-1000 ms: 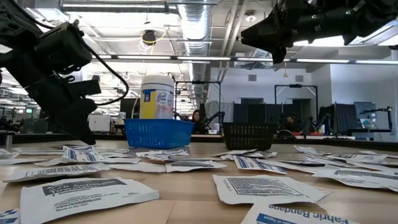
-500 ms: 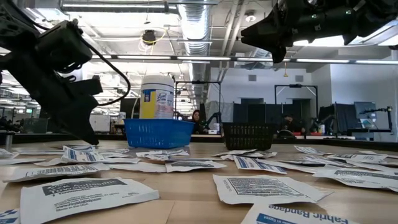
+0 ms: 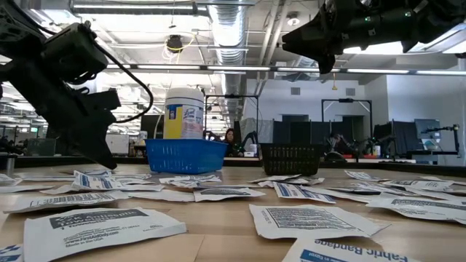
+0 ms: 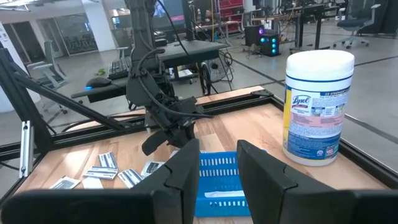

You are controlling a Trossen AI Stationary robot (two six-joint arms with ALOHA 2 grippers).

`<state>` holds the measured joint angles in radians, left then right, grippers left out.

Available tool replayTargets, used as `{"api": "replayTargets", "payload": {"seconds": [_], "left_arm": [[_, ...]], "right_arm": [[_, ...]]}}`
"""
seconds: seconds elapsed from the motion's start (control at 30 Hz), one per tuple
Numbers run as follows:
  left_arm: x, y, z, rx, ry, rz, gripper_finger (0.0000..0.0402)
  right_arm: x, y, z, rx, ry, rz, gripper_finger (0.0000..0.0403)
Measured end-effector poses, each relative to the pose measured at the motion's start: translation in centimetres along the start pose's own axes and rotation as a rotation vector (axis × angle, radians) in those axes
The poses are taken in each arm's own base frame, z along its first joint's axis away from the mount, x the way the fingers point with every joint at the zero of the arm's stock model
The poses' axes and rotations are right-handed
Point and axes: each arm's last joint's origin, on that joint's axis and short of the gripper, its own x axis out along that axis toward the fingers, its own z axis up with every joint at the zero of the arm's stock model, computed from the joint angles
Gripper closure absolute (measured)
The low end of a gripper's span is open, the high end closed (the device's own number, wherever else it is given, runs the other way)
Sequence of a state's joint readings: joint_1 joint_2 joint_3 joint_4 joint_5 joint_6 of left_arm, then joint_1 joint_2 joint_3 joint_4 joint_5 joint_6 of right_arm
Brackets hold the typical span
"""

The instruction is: Pick & Place First Aid Supplies

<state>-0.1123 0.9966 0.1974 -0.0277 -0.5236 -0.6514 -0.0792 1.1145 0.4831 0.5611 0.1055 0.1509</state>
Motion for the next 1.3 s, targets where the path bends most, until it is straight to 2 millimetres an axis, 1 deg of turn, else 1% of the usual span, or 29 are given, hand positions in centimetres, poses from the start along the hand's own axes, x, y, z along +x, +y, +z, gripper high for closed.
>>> {"api": "replayTargets", "payload": {"seconds": [0.2, 0.33, 0.43, 0.57, 0.8, 0.9, 1.0, 1.17, 1.3], "left_arm": [[0.0, -0.1, 0.2, 0.021, -0.009, -0.005, 0.0344], [-0.2, -0.5, 1.0, 0.072, -0.038, -0.004, 0.0316], [-0.3, -0.6, 1.3, 0.095, -0.074, 0.034, 0.0302], [-0.1, 0.0, 0.8, 0.08, -0.058, 0.074, 0.029], [0.4, 1.4, -1.2, -0.02, -0.025, 0.103, 0.028], [0.5, 1.6, -1.7, -0.028, -0.028, 0.106, 0.0287], [0.5, 1.8, -2.0, -0.027, -0.029, 0.107, 0.0308], [0.5, 1.9, -2.1, -0.024, -0.022, 0.101, 0.0386], [0.5, 1.7, -1.9, -0.035, -0.041, 0.075, 0.0393]], "right_arm": [[0.0, 0.0, 0.0, 0.0, 0.0, 0.0, 0.0301], [0.0, 0.0, 0.0, 0.0, 0.0, -0.001, 0.0301], [0.0, 0.0, 0.0, -0.001, 0.0, -0.001, 0.0301], [0.0, 0.0, 0.0, -0.001, 0.0, -0.001, 0.0301], [0.0, -0.1, 0.0, -0.003, 0.0, -0.003, 0.0301], [0.0, -0.2, 0.0, -0.003, -0.002, -0.011, 0.0301], [0.0, -0.6, 0.1, -0.001, -0.004, -0.024, 0.0301], [0.1, -0.8, 0.1, 0.0, -0.006, -0.035, 0.0301], [0.1, -0.8, 0.1, 0.002, -0.006, -0.035, 0.0301]]}}
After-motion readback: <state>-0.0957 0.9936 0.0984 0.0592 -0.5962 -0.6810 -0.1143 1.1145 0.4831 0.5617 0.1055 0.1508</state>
